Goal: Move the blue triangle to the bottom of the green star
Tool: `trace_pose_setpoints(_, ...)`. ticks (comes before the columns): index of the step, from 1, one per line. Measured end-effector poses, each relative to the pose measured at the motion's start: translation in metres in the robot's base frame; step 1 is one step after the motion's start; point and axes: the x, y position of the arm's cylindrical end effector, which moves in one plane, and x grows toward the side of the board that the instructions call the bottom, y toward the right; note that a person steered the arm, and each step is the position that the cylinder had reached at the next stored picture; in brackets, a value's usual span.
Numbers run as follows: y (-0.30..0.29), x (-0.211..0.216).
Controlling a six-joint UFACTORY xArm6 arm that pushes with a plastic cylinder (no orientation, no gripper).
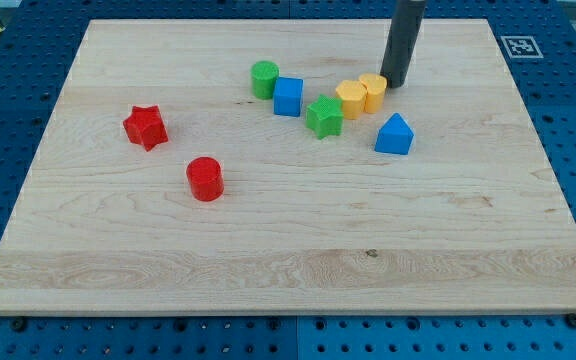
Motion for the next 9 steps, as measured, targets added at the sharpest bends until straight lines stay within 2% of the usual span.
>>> trace_pose_setpoints(1,0.033,-0.027)
trace_pose_setpoints(2,0.068,-0.016)
trace_pose_setpoints(4,0.069,0.035)
trace_pose_setpoints(5,0.053,0.065)
trace_pose_setpoints(9,-0.008,0.133)
